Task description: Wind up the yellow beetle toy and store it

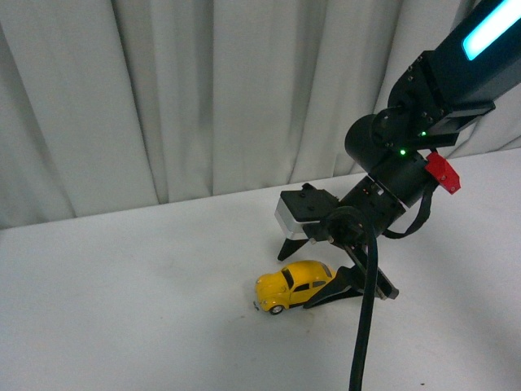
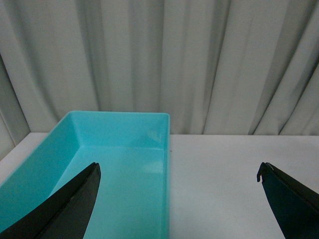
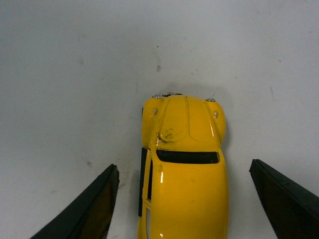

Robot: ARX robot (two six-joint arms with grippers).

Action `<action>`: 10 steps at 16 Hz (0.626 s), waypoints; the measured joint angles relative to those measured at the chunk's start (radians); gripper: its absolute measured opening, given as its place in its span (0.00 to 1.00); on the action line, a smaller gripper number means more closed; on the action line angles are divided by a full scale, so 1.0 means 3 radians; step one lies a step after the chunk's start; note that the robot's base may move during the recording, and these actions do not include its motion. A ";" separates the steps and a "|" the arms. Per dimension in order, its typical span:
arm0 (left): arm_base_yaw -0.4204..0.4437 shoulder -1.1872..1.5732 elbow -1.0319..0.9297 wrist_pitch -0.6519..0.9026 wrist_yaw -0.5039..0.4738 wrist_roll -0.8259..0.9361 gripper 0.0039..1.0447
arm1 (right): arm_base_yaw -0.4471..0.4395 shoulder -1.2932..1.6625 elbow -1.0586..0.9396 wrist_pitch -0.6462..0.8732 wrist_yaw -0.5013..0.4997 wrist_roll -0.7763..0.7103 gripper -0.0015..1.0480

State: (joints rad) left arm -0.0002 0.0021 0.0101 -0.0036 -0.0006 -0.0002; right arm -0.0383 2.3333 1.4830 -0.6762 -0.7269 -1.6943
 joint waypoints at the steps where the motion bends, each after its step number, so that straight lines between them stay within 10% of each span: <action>1: 0.0000 0.0000 0.0000 0.0000 0.0000 0.0001 0.94 | 0.0001 -0.0001 -0.0022 0.0027 -0.0001 0.0017 0.64; 3: 0.0000 0.0000 0.0000 0.0000 0.0000 0.0001 0.94 | 0.0008 -0.0003 -0.0051 0.0069 -0.0015 0.0067 0.41; 10: 0.0000 0.0000 0.0000 0.0000 0.0000 0.0000 0.94 | -0.0076 -0.0038 -0.0179 0.0155 -0.0095 0.0047 0.38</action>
State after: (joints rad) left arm -0.0002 0.0021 0.0101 -0.0036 -0.0006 -0.0002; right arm -0.0612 2.3219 1.4292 -0.6296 -0.7555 -1.6802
